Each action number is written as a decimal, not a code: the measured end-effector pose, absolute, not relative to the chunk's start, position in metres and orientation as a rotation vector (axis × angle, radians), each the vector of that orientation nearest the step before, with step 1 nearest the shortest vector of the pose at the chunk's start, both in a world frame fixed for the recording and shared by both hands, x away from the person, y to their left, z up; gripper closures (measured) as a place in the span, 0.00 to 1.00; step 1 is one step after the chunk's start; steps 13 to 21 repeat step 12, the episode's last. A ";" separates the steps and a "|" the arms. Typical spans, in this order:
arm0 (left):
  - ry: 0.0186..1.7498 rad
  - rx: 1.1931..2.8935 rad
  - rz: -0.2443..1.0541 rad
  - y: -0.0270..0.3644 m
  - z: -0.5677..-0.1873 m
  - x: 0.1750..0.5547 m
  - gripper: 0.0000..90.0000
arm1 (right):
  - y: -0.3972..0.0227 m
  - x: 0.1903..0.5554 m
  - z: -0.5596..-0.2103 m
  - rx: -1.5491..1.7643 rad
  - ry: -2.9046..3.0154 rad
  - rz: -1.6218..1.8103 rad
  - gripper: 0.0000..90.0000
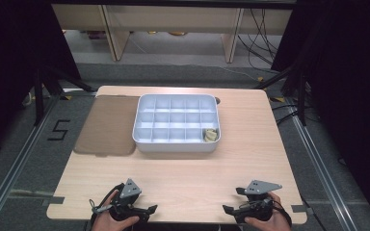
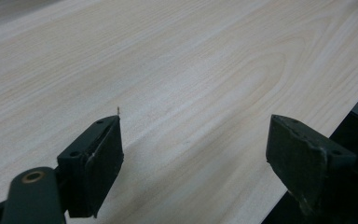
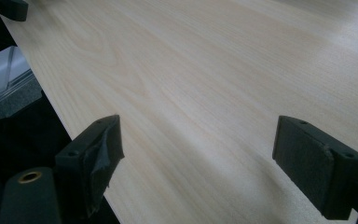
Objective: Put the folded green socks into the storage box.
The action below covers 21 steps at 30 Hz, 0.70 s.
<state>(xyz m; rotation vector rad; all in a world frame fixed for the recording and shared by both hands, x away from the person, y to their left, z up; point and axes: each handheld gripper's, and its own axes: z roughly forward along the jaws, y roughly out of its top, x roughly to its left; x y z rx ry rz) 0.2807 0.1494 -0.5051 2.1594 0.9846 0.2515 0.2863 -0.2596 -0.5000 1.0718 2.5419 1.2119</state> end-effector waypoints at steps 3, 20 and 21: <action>1.010 2.144 0.251 0.148 -0.506 0.280 0.20 | -0.260 0.286 -0.501 1.082 2.561 1.224 0.18; 1.011 2.142 0.237 0.148 -0.506 0.280 0.20 | -0.261 0.286 -0.501 1.076 2.559 1.226 0.18; 1.011 2.142 0.237 0.148 -0.506 0.280 0.20 | -0.261 0.286 -0.501 1.076 2.559 1.226 0.18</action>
